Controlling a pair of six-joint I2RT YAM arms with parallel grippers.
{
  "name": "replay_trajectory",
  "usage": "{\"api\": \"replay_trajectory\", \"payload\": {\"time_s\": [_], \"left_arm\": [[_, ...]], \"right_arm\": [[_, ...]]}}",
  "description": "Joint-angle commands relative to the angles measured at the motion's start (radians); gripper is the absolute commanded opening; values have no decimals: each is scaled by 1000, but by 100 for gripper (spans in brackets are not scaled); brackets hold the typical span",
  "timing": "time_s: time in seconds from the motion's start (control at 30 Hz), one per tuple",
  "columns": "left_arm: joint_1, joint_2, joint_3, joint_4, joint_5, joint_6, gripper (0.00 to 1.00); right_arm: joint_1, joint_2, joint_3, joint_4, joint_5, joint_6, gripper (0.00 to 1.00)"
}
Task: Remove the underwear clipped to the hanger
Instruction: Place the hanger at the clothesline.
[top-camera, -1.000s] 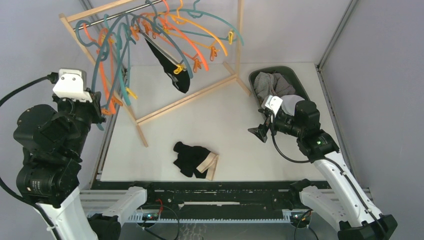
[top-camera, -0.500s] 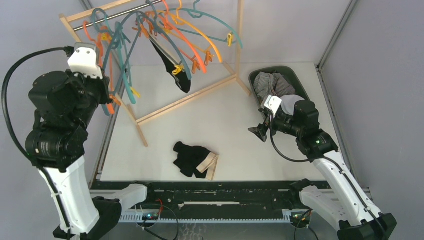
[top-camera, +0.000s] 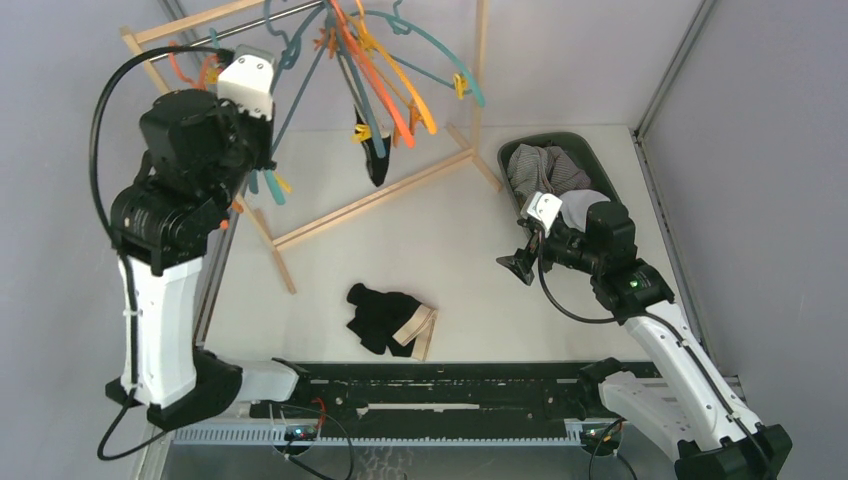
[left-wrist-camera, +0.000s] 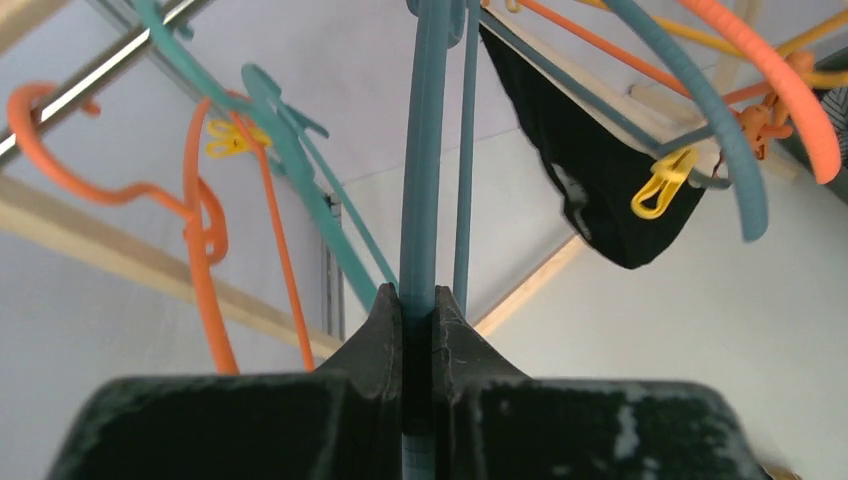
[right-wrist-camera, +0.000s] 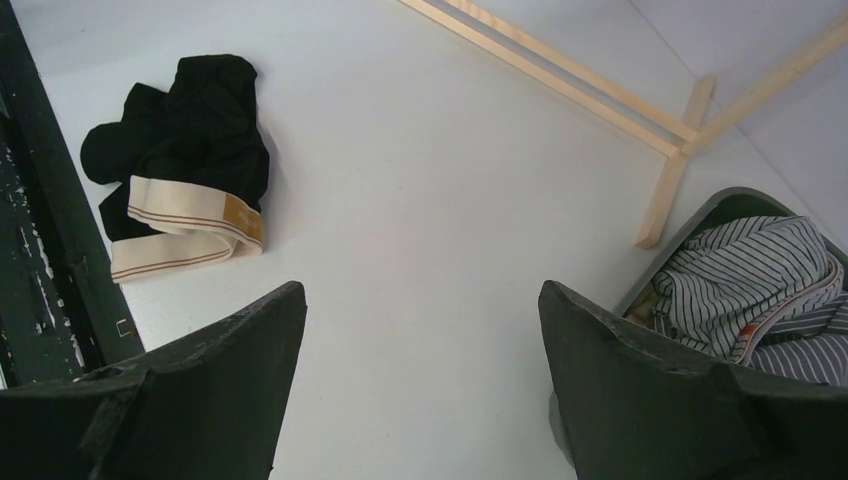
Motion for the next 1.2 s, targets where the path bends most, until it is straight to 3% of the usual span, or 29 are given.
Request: {"api": "replay_trajectory", "payload": {"time_s": [0.0,0.2,0.4,0.53,0.83,1.17], "left_arm": [[-74,84,120,78,-102,77,0],[-123,181,154,90,-168,99,0],[-99,122,100,99,-238,125,0],[6,81,87,87,-163,84,0],[71,119,129,57,-44,30,0],[87,84,48,79,34,6,0]], "right_arm": [[-7,-4,-2,34,6,-12,85],[-9,-10,-15,36,2,-20,85],[-5,-9,-23,37,1,-29,85],[7,-4,-23,37,6,-35,85],[11,-16,-30,31,12,-44,85],[25,-20,-35,21,11,-64,84]]}}
